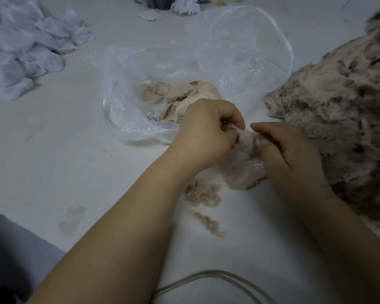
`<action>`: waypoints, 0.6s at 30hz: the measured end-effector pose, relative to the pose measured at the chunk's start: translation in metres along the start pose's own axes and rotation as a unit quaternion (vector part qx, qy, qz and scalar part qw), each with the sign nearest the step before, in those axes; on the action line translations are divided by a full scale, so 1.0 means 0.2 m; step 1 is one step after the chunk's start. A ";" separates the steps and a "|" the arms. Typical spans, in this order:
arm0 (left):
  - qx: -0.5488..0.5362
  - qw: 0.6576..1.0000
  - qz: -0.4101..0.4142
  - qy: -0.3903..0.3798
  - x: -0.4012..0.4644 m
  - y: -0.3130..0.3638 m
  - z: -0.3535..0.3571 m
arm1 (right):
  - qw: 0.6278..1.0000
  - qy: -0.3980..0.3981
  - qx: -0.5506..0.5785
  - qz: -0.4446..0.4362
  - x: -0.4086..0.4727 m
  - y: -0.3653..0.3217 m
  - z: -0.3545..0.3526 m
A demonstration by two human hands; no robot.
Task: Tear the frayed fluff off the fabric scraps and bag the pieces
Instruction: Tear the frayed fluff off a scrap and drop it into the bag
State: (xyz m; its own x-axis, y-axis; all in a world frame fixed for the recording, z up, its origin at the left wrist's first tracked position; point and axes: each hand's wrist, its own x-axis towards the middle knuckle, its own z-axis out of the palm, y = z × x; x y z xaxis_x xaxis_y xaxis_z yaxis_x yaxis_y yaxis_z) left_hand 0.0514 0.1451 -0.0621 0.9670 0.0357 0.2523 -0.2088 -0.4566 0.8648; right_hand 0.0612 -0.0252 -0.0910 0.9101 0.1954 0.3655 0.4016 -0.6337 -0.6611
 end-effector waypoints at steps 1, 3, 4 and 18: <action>0.000 1.000 0.003 -0.002 0.00 0.00 0.00 | 0.999 0.005 0.033 0.016 0.00 0.00 0.01; 0.007 1.000 0.013 -0.001 0.00 0.00 -0.01 | 0.994 -0.006 0.097 0.055 -0.01 0.00 0.02; 0.012 1.000 0.012 -0.001 0.00 0.01 -0.01 | 0.990 -0.023 0.121 0.066 -0.01 0.00 0.02; -0.037 0.997 -0.055 0.032 0.02 -0.01 0.00 | 0.978 -0.053 0.184 0.084 -0.01 0.00 0.04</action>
State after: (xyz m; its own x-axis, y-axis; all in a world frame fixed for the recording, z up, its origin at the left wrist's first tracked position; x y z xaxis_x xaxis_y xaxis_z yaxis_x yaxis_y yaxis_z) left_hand 0.0557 0.1461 -0.0628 0.9739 0.1386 0.1797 -0.1153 -0.3800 0.9178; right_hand 0.0608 -0.0199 -0.0973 0.9640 0.2008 0.1745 0.2377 -0.3558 -0.9039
